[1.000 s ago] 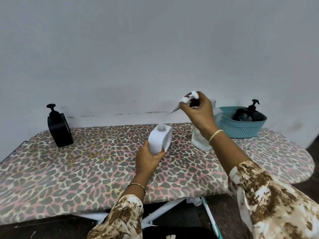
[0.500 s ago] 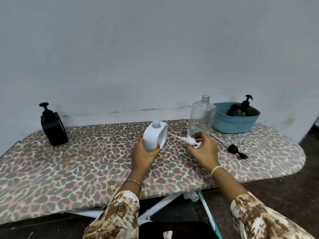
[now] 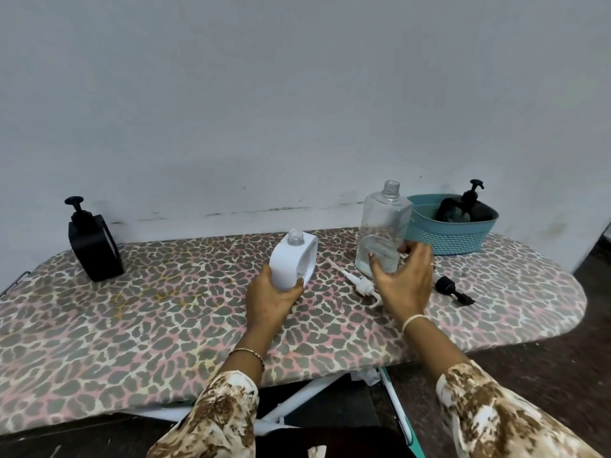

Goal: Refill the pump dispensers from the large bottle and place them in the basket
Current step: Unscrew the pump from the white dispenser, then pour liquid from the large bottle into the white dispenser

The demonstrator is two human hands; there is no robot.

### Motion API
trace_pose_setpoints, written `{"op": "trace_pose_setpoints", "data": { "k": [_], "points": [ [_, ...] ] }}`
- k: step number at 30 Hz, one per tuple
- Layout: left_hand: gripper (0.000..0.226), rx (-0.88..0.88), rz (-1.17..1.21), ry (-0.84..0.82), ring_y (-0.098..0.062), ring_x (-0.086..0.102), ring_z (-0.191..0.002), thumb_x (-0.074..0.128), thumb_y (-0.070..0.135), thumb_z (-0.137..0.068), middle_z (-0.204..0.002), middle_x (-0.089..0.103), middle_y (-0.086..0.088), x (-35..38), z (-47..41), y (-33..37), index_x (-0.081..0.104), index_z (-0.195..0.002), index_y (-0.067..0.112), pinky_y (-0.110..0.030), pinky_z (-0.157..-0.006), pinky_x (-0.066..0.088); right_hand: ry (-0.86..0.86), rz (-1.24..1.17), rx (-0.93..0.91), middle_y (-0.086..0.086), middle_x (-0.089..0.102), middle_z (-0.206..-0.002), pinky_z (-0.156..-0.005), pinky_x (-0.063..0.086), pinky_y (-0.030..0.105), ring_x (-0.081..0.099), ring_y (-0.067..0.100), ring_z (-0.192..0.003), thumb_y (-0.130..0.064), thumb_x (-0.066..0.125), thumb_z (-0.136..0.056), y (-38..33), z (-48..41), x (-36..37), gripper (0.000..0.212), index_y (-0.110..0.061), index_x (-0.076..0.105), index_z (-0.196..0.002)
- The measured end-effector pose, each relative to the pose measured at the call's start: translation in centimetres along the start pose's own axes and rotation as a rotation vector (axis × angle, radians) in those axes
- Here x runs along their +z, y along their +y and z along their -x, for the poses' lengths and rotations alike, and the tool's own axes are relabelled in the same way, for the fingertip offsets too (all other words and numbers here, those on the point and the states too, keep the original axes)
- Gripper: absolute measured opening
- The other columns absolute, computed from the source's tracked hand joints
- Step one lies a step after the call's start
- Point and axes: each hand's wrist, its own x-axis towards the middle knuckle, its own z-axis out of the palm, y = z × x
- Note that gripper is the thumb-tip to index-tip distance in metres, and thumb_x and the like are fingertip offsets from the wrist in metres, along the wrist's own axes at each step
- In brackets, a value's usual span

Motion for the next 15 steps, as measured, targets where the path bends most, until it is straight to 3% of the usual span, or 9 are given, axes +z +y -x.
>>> {"op": "trace_pose_setpoints", "data": {
  "k": [3, 5, 7, 9, 11, 15],
  "points": [
    [0.062, -0.004, 0.005, 0.002, -0.028, 0.069, -0.085, 0.084, 0.037, -0.066, -0.110, 0.067, -0.005, 0.2, -0.1, -0.2, 0.055, -0.118, 0.020, -0.044, -0.071, 0.060, -0.012, -0.195, 0.141, 0.013, 0.035, -0.134, -0.109, 0.036, 0.037, 0.041, 0.022, -0.120, -0.041, 0.087, -0.060, -0.3, -2.5, 0.7, 0.101, -0.007, 0.029, -0.135],
    [0.064, -0.021, 0.005, -0.006, -0.030, 0.070, -0.083, 0.083, 0.038, -0.065, -0.109, 0.068, -0.005, 0.3, -0.2, -0.3, 0.054, -0.119, 0.021, -0.045, -0.069, 0.060, -0.077, -0.352, 0.214, 0.011, 0.022, -0.146, -0.114, 0.029, 0.035, 0.035, 0.021, -0.130, -0.037, 0.091, -0.054, -0.1, -4.1, 1.3, 0.121, -0.013, 0.014, -0.144],
    [0.065, -0.037, 0.010, -0.012, -0.030, 0.070, -0.082, 0.083, 0.040, -0.065, -0.108, 0.068, -0.005, 0.4, -0.2, -0.4, 0.053, -0.120, 0.023, -0.046, -0.069, 0.060, -0.146, -0.432, 0.274, 0.009, 0.014, -0.154, -0.117, 0.024, 0.042, 0.026, 0.026, -0.141, -0.034, 0.092, -0.051, 0.3, -5.3, 1.9, 0.131, -0.021, 0.005, -0.149],
    [0.065, -0.040, 0.018, -0.011, -0.030, 0.070, -0.082, 0.082, 0.041, -0.064, -0.108, 0.068, -0.005, 0.4, -0.3, -0.4, 0.053, -0.119, 0.024, -0.046, -0.068, 0.060, -0.205, -0.478, 0.296, 0.009, 0.021, -0.155, -0.117, 0.024, 0.047, 0.027, 0.027, -0.141, -0.032, 0.092, -0.050, 0.6, -6.1, 2.2, 0.130, -0.024, 0.008, -0.149],
    [0.064, -0.043, 0.019, -0.008, -0.029, 0.070, -0.084, 0.083, 0.039, -0.064, -0.111, 0.068, -0.004, 0.5, -0.4, -0.4, 0.054, -0.119, 0.022, -0.045, -0.069, 0.061, -0.270, -0.525, 0.305, 0.008, 0.039, -0.146, -0.112, 0.033, 0.050, 0.041, 0.027, -0.133, -0.031, 0.092, -0.048, 1.0, -6.4, 2.5, 0.118, -0.021, 0.023, -0.144],
    [0.064, -0.038, 0.020, 0.008, -0.028, 0.069, -0.087, 0.084, 0.035, -0.066, -0.113, 0.067, -0.004, 0.5, -0.4, -0.4, 0.055, -0.121, 0.018, -0.044, -0.073, 0.060, -0.324, -0.520, 0.312, 0.007, 0.056, -0.130, -0.104, 0.044, 0.048, 0.054, 0.025, -0.120, -0.031, 0.093, -0.048, 1.3, -6.5, 3.2, 0.099, -0.017, 0.043, -0.133]
  ]
}}
